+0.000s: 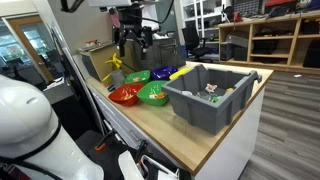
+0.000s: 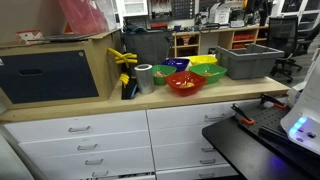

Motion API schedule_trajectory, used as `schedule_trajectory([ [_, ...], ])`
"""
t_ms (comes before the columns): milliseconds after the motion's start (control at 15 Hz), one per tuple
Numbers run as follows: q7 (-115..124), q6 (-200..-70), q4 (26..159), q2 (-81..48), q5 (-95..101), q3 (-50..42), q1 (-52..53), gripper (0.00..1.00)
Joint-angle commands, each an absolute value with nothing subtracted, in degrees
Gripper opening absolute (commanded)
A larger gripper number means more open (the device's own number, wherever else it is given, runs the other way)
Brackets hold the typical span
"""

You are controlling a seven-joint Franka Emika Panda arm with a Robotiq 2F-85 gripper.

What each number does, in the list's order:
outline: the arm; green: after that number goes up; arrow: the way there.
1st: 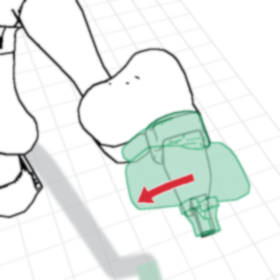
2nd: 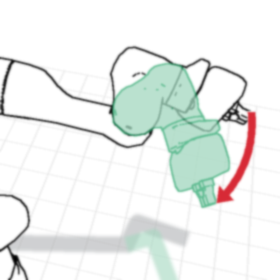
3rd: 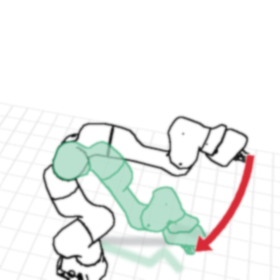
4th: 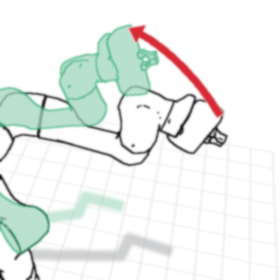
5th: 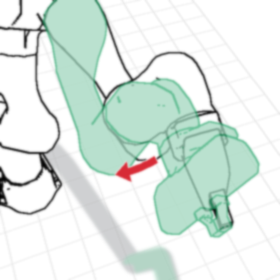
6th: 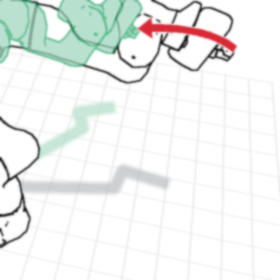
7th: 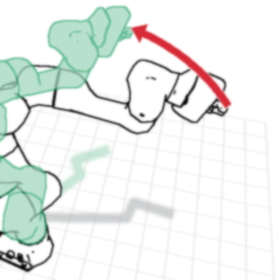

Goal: Move the white stuffed toy from the grey bin to the green bowl

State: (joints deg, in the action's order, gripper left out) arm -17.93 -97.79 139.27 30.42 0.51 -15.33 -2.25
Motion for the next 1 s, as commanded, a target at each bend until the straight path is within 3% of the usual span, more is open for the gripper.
schedule_trajectory([
  [0, -18.51, -97.71, 139.19, 30.2, -0.04, -14.16, -3.64, 1.0],
  [933, -16.79, -101.57, 138.15, 27.67, -1.11, -13.71, -3.57, 1.0],
])
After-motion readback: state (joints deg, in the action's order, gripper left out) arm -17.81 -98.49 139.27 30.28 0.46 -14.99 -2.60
